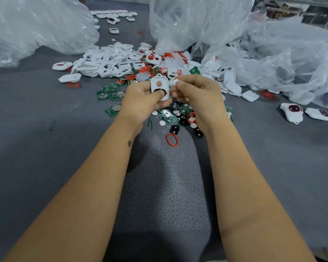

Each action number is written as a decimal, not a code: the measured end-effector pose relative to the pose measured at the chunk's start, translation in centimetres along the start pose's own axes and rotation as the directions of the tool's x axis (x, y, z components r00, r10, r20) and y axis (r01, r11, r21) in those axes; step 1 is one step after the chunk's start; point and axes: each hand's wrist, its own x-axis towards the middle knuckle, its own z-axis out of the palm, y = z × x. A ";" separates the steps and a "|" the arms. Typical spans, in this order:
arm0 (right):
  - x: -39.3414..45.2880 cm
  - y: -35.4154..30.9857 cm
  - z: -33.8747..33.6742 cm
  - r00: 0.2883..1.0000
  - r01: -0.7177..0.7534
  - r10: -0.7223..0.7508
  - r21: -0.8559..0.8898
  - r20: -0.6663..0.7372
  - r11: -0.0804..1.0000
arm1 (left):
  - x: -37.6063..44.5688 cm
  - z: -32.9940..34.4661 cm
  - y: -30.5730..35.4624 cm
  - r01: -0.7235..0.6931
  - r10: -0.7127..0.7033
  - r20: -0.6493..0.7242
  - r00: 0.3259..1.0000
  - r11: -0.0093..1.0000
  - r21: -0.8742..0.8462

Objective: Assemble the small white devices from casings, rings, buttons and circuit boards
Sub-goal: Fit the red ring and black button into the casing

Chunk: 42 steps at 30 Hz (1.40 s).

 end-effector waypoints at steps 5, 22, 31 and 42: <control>0.0 -0.1 0.0 0.999 0.007 -0.004 0.056 -0.044 0.998 | -0.1 0.1 0.0 0.013 -0.015 0.049 0.999 0.999 0.046; 0.0 0.3 0.6 0.988 0.132 -0.147 -0.218 -0.054 0.967 | -0.3 0.4 -0.3 0.003 -0.013 0.117 0.993 0.996 0.091; 0.1 0.8 0.6 0.978 0.168 -0.202 -0.365 -0.057 0.916 | -0.2 0.5 -0.3 -0.002 -0.009 0.133 0.991 0.997 0.083; 0.5 1.3 0.6 0.968 0.199 -0.249 -0.548 -0.017 0.812 | -0.2 0.5 -0.5 -0.011 -0.002 0.151 0.989 0.997 0.081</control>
